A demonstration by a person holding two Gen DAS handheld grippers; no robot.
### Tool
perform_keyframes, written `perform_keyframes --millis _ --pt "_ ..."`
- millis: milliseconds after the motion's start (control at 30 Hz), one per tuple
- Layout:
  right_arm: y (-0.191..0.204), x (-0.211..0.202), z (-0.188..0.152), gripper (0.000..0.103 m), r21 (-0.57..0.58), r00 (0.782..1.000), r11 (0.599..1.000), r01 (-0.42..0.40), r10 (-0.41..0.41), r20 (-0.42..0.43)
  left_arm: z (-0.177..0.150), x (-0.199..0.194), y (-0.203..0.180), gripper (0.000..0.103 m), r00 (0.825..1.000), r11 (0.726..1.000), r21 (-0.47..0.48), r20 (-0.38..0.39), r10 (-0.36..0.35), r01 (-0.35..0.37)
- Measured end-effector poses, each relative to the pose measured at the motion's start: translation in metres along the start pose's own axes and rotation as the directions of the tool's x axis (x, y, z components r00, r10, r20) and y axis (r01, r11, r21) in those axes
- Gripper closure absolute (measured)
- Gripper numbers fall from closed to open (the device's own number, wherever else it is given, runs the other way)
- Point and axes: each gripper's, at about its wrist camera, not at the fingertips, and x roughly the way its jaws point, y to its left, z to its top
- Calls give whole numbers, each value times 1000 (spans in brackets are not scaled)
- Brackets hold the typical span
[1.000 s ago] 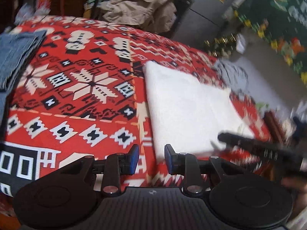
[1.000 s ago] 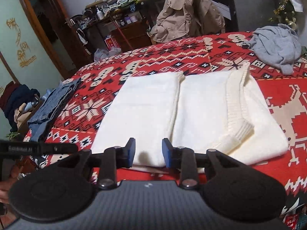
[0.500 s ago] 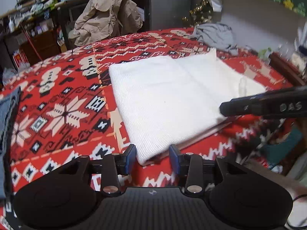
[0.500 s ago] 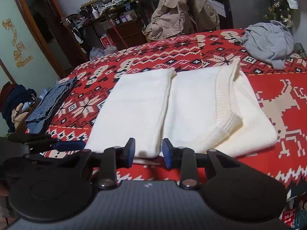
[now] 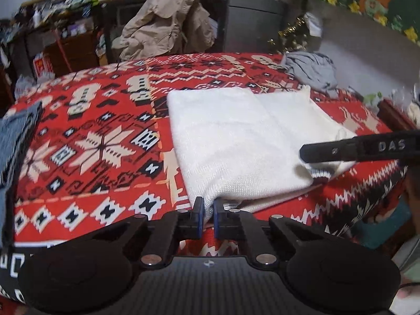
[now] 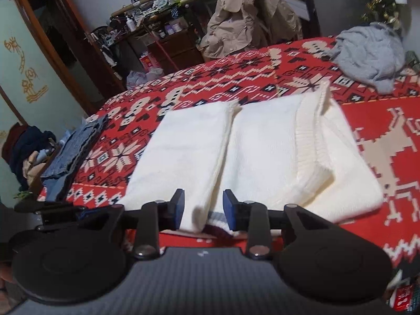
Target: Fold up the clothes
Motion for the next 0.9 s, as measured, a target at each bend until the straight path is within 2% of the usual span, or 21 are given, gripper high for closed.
perform_keyframes --millis 133,200,233,267,433,567,667,767,800,833,900 --pt "0 22 2 67 39 1000 999 -14 15 -22 -2 -4 5 97 1000 1000 -28 3 0 0" --pt "3 32 4 79 50 999 999 -18 20 -26 -3 -6 9 97 1000 999 -44 3 4 -3" --pt "5 36 5 91 46 999 999 -20 22 -25 -4 -6 11 97 1000 998 -56 2 3 -2" --pt "8 40 7 92 41 999 999 -22 23 -24 -6 -7 14 97 1000 998 -65 -3 -2 2" --pt "23 48 12 93 -12 1000 1000 -1 1 -17 -14 -7 26 99 997 995 -90 -63 -40 35" --pt "16 40 17 86 5 1000 1000 9 -9 -8 -12 -24 43 94 994 981 -163 -23 -107 102" --pt "9 32 24 80 15 1000 1000 17 -17 13 4 -26 58 92 989 963 -226 19 -143 144" --pt "2 29 35 80 24 999 999 29 -30 31 27 -14 68 79 986 952 -256 51 -159 167" --pt "0 32 40 79 28 999 999 34 -35 33 36 -8 71 67 986 951 -258 61 -158 168" --pt "-3 36 45 79 34 999 999 35 -36 35 45 0 73 60 986 950 -265 63 -156 167" --pt "-7 45 56 77 44 999 998 37 -39 38 62 19 76 60 985 945 -281 58 -161 171"
